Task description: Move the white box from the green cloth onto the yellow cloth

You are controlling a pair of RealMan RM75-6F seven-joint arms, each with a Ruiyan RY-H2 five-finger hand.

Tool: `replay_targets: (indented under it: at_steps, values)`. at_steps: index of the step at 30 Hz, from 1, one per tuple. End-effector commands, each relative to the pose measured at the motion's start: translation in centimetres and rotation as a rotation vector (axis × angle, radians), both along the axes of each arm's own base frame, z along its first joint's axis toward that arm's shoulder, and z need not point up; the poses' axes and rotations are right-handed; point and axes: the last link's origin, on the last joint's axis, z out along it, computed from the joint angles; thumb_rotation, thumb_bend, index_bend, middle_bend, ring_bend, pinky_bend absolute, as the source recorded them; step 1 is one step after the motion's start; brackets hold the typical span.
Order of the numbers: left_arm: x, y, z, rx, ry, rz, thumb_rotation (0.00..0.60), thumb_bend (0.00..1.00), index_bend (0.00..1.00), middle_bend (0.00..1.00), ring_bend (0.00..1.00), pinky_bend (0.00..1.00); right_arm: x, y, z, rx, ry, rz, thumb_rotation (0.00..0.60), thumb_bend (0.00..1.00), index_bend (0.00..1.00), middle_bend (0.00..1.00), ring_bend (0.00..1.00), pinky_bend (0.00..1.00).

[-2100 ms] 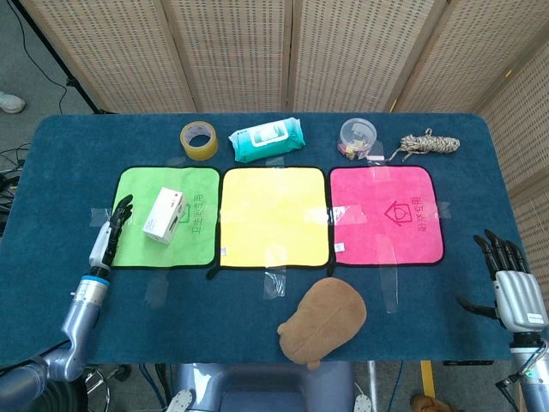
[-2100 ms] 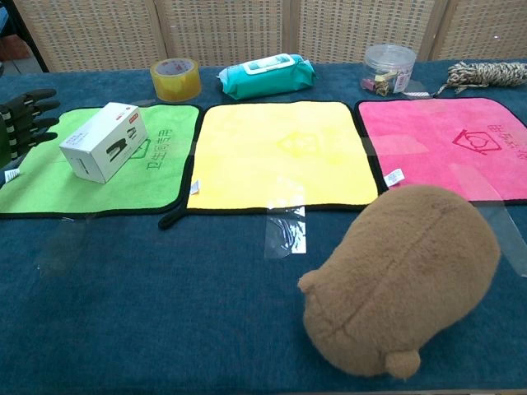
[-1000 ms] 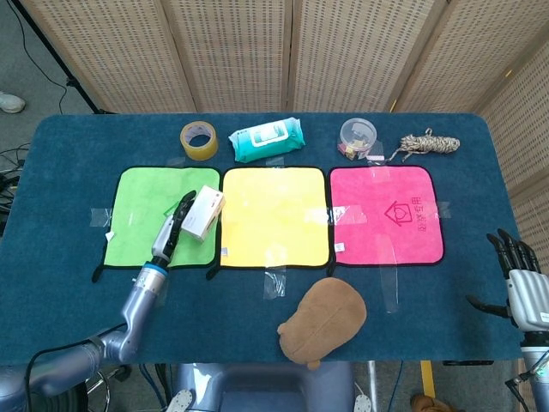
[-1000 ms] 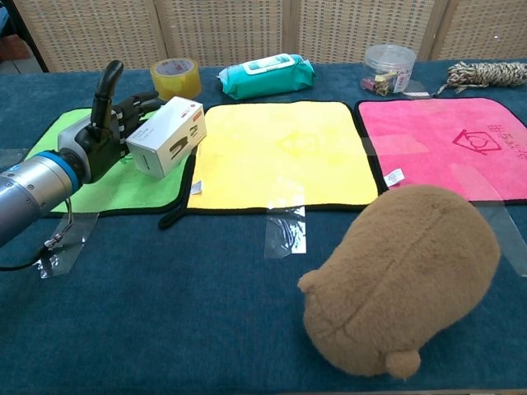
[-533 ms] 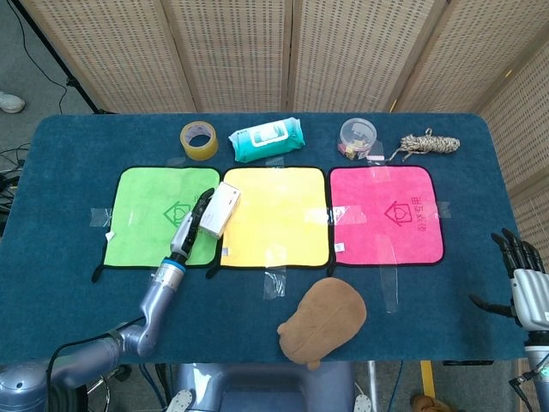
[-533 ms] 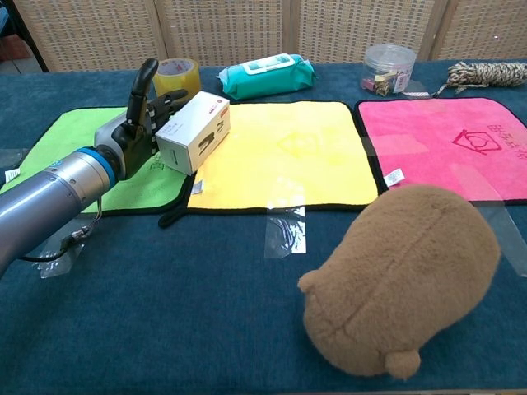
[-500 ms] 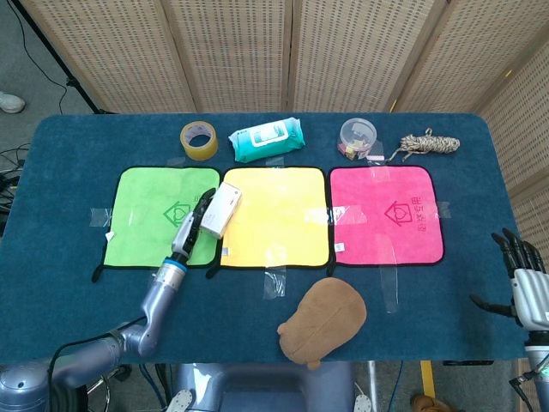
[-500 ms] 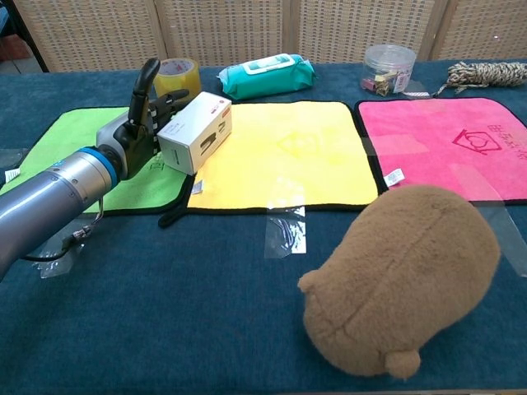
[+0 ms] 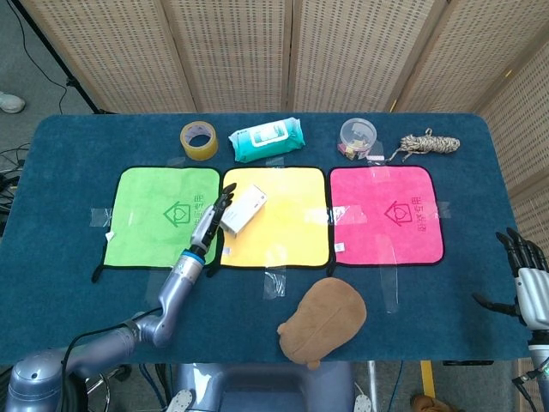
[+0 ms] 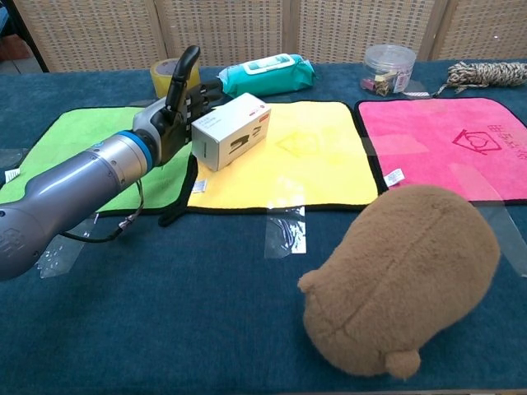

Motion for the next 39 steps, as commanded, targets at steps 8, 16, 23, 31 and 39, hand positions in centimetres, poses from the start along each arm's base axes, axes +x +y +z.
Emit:
replay_targets:
  at_steps: [8, 16, 23, 31, 39]
  values:
    - [3.4, 0.7, -1.9, -0.056, 0.003, -0.017, 0.000, 0.00, 0.00, 0.00, 0.00, 0.00, -0.4, -0.2, 0.3, -0.003, -0.012, -0.011, 0.600, 0.00, 0.00, 0.00, 0.00, 0.00]
    - [5.3, 1.1, -2.2, -0.058, 0.003, -0.043, 0.000, 0.00, 0.00, 0.00, 0.00, 0.00, -0.5, -0.3, 0.7, -0.013, -0.019, -0.013, 0.600, 0.00, 0.00, 0.00, 0.00, 0.00]
    - [4.3, 1.0, -0.5, -0.030, 0.032, -0.071, 0.000, 0.00, 0.00, 0.00, 0.00, 0.00, -0.5, -0.2, 0.8, -0.014, -0.025, -0.011, 0.600, 0.00, 0.00, 0.00, 0.00, 0.00]
    - [-3.4, -0.2, 7.8, 0.086, 0.301, -0.137, 0.000, 0.00, 0.00, 0.00, 0.00, 0.00, -0.1, 0.1, 0.7, -0.012, -0.019, 0.007, 0.600, 0.00, 0.00, 0.00, 0.00, 0.00]
    - [-11.4, -5.0, 18.8, 0.275, 0.621, -0.135, 0.161, 0.00, 0.00, 0.00, 0.00, 0.00, 0.8, 0.2, 0.0, 0.004, -0.003, 0.038, 0.600, 0.00, 0.00, 0.00, 0.00, 0.00]
